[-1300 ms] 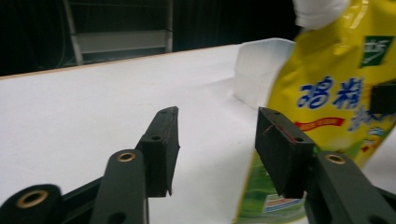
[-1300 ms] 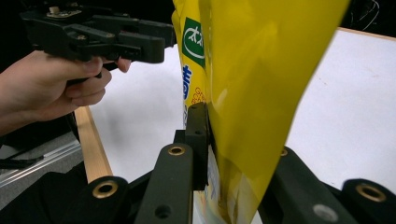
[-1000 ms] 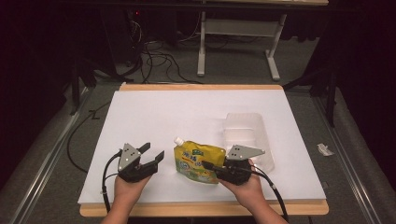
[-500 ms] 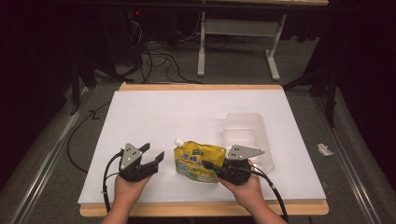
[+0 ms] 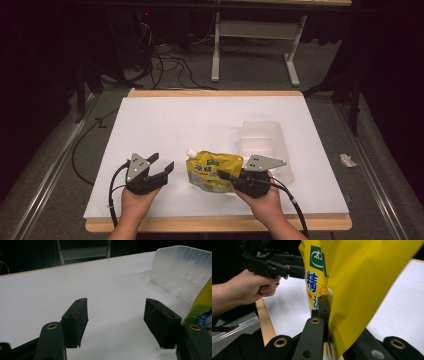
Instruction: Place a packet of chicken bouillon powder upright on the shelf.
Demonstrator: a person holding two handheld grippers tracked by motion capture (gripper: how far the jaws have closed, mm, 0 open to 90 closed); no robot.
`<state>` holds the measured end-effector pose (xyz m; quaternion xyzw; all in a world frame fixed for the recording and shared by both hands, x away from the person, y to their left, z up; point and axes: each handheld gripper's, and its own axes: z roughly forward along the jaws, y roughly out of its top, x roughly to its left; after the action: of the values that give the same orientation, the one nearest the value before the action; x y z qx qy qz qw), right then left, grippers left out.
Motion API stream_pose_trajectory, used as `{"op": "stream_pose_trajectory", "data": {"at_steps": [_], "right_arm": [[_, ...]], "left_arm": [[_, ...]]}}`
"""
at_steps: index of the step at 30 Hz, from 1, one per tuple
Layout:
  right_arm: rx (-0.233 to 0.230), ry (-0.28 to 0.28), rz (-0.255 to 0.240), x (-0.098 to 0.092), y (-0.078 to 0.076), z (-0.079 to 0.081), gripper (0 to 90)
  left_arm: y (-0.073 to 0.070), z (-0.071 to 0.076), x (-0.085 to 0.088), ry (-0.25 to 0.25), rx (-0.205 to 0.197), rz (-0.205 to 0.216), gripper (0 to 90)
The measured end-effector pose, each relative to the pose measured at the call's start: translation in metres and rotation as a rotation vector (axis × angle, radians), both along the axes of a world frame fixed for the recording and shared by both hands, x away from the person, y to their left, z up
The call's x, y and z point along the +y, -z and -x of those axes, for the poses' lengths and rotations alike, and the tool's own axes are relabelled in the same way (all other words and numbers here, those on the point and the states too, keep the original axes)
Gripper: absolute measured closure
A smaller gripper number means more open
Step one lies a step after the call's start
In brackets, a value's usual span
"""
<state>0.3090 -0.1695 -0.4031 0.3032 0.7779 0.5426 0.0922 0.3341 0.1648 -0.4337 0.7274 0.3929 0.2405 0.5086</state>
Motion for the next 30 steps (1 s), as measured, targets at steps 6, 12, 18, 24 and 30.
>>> {"op": "stream_pose_trajectory", "data": {"at_steps": [6,12,18,24,30], "right_arm": [[-0.018,-0.014,-0.019,-0.004,-0.009,0.001,90.0],[-0.041,-0.011,-0.041,-0.009,-0.017,0.001,90.0],[-0.063,-0.002,-0.072,-0.014,-0.026,0.002,90.0],[-0.093,-0.011,-0.096,-0.019,-0.037,0.003,90.0],[-0.109,-0.010,-0.125,-0.027,-0.047,0.002,90.0]], "left_arm": [[0.001,-0.002,0.000,0.003,0.007,0.000,34.7],[0.003,-0.004,0.003,-0.012,0.021,0.010,33.4],[0.004,-0.009,0.008,-0.020,0.039,0.017,33.3],[0.005,-0.009,0.007,-0.018,0.037,0.016,33.3],[0.005,-0.009,0.007,-0.014,0.035,0.017,33.1]]}}
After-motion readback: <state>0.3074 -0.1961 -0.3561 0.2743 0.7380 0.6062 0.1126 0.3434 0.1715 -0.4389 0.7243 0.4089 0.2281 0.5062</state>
